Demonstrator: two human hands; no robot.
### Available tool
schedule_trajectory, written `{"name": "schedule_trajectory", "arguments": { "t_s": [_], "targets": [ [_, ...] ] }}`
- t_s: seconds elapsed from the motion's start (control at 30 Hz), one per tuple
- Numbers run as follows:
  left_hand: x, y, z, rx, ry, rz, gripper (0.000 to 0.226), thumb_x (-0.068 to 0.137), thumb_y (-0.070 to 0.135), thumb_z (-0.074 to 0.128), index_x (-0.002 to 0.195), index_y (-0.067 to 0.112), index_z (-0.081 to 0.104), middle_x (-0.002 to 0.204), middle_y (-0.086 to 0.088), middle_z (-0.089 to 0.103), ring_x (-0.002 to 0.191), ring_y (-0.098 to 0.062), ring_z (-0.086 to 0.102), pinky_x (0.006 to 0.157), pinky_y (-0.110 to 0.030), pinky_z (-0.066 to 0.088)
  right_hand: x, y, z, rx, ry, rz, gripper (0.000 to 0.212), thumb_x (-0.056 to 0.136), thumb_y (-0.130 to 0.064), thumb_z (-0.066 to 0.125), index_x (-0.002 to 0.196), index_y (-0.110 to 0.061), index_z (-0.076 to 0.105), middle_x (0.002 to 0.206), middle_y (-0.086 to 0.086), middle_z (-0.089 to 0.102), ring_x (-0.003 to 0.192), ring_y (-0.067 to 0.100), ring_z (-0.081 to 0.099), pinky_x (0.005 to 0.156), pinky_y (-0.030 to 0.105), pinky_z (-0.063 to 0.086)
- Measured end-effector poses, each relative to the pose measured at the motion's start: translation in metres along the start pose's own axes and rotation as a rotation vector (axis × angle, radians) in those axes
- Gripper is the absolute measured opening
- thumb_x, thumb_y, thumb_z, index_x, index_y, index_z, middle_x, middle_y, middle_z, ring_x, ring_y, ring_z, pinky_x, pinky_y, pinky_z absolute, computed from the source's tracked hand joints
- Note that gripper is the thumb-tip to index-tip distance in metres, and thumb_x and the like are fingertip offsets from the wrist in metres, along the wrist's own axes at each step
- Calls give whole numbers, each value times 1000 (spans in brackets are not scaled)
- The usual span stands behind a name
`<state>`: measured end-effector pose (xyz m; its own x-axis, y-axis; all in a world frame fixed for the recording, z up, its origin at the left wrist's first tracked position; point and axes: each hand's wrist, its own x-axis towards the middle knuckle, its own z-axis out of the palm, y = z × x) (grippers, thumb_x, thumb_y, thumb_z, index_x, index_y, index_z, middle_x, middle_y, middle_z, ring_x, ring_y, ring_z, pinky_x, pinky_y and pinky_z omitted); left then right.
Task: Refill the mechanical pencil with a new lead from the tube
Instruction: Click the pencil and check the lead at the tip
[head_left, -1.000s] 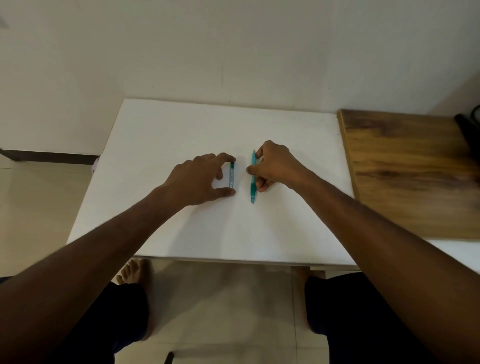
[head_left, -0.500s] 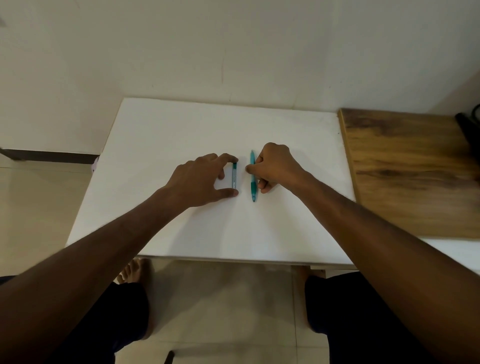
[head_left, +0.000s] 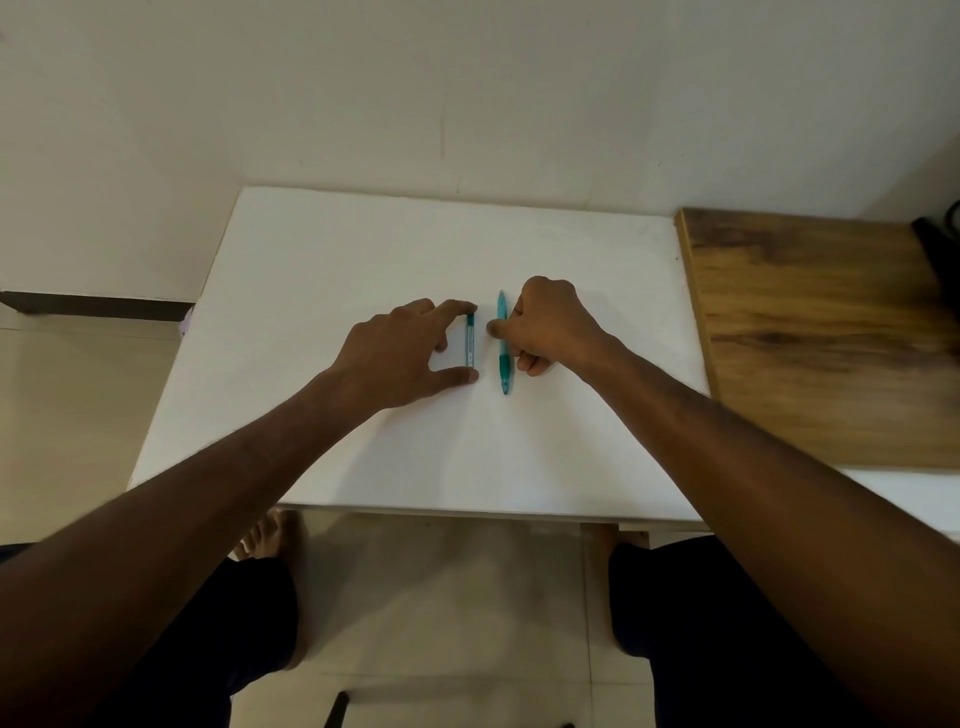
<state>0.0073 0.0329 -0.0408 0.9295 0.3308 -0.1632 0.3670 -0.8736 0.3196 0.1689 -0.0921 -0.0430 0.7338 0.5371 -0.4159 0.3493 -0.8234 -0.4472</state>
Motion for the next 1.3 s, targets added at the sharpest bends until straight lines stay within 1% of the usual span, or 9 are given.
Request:
{"name": "schedule_trajectory", "arguments": {
  "t_s": [0.33, 0.47, 0.6, 0.73, 0.87, 0.93, 1.03, 1.13, 1.3],
  "targets": [
    [0, 1, 1, 14, -23, -26, 96, 87, 78, 67, 166, 41, 25, 116, 12, 61, 105, -14, 62, 74, -32, 44, -6, -5, -4, -13, -30, 9, 32, 96, -39, 79, 94, -8, 68, 73, 8, 77, 58, 21, 78, 63, 29, 67],
    [4, -4, 0, -74, -26, -77, 101, 84, 76, 72, 165, 37, 26, 106, 19, 62, 99, -10, 55, 75, -32, 43, -6, -6, -11, 6, -31, 0, 30, 95, -36, 79, 95, -7, 71, 75, 8, 78, 62, 21, 79, 69, 31, 68],
    [4, -9, 2, -130, 3, -105, 78, 91, 65, 73, 155, 36, 40, 99, 24, 61, 93, -10, 56, 65, -30, 40, -7, -7, -19, 173, -20, -64, 24, 96, -30, 76, 92, -7, 72, 81, 7, 81, 72, 18, 82, 78, 32, 68],
    [4, -7, 3, -235, 48, -153, 45, 103, 53, 62, 143, 34, 55, 92, 28, 62, 90, -10, 60, 64, -29, 40, -10, -13, -22, 524, -73, -74, 11, 106, -21, 65, 106, -11, 60, 85, 6, 83, 66, 12, 80, 66, 26, 66],
    [1, -1, -5, -337, 97, -206, 31, 106, 49, 58, 132, 33, 65, 108, 20, 68, 97, -12, 64, 76, -35, 51, -14, -24, -29, 913, -140, -61, 11, 111, -8, 51, 119, -11, 59, 78, 8, 77, 64, 20, 75, 69, 34, 66],
    [0, 4, -7, -470, 131, -229, 26, 108, 45, 56, 126, 31, 70, 110, 16, 73, 95, -13, 69, 79, -35, 57, -17, -26, -33, 1247, -201, -30, 15, 107, -5, 43, 111, -9, 58, 68, 7, 62, 54, 18, 58, 56, 32, 57],
    [-2, 15, -11, -773, 63, -272, 29, 111, 43, 52, 116, 30, 77, 105, 13, 80, 84, -8, 72, 70, -24, 52, -22, -22, -42, 1614, -372, -40, 29, 102, -34, 40, 81, -16, 49, 57, -3, 32, 47, 12, 25, 46, 24, 28],
    [-8, 28, -15, -1044, -101, -313, 44, 113, 51, 43, 110, 30, 81, 106, 10, 83, 84, -8, 70, 70, -25, 49, -24, -18, -47, 1691, -462, -112, 62, 101, -68, 33, 61, -21, 34, 54, -5, 18, 48, 12, 12, 44, 23, 16],
    [-12, 41, -19, -1198, -190, -344, 56, 114, 55, 34, 104, 26, 80, 106, 6, 84, 82, -11, 68, 77, -31, 49, -28, -23, -45, 1651, -395, -160, 60, 102, -53, 24, 51, -23, 28, 44, -7, 23, 43, 11, 13, 45, 20, 17]
  ]
}}
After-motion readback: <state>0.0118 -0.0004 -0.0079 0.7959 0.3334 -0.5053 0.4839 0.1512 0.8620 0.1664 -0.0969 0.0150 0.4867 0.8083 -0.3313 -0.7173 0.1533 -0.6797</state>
